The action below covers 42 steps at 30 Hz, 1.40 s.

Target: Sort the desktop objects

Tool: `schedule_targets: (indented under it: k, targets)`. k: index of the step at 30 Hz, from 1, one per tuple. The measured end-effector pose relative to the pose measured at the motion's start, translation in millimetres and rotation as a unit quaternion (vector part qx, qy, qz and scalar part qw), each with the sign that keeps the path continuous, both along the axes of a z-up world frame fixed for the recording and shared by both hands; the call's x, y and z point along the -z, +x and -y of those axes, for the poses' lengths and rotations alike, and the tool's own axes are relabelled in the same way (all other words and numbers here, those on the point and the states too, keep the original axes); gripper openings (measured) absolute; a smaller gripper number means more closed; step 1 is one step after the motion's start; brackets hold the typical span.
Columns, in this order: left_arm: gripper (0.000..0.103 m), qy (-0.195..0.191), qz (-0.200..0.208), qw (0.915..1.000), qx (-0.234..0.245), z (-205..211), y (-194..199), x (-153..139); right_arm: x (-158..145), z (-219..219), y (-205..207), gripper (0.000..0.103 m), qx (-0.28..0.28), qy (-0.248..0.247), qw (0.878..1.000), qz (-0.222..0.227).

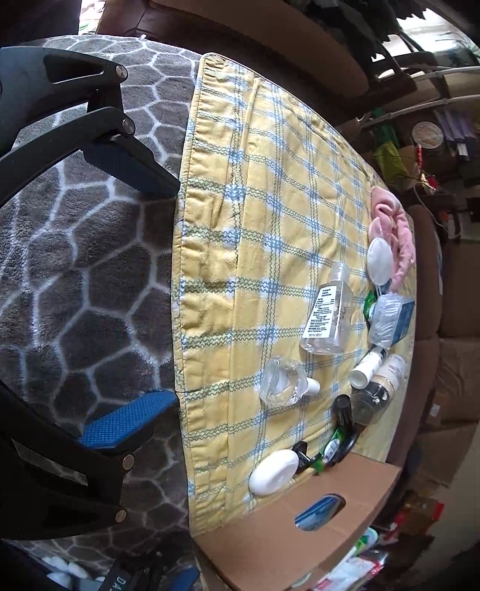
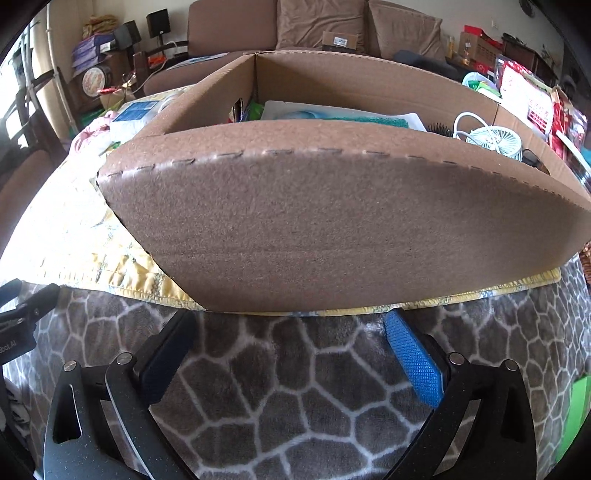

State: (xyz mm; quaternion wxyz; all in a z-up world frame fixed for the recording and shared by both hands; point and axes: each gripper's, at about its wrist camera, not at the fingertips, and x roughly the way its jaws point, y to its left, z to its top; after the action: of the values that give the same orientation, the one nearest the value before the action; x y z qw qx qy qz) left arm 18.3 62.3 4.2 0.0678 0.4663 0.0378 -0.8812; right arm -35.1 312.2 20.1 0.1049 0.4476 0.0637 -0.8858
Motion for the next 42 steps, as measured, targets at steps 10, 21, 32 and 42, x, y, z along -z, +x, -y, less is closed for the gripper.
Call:
schedule_targets:
  k: [10, 21, 32, 42]
  targets:
    - [0.103, 0.002, -0.001, 1.0, -0.001, 0.7, -0.5, 0.2, 0.2, -2.1, -2.2, 0.103, 0.0, -0.002, 1.0, 0.001]
    - [0.103, 0.002, -0.001, 1.0, -0.002, 1.1, -0.4, 0.2, 0.1, -2.6, -2.2, 0.103, 0.0, -0.002, 1.0, 0.001]
    - [0.103, 0.002, -0.002, 1.0, -0.003, 0.9, -0.1, 0.0, 0.4, -2.4, -2.3, 0.103, 0.0, -0.002, 1.0, 0.001]
    - [0.103, 0.002, -0.003, 1.0, -0.004, 0.8, -0.1, 0.2, 0.4, -2.5, -2.4, 0.103, 0.0, -0.002, 1.0, 0.001]
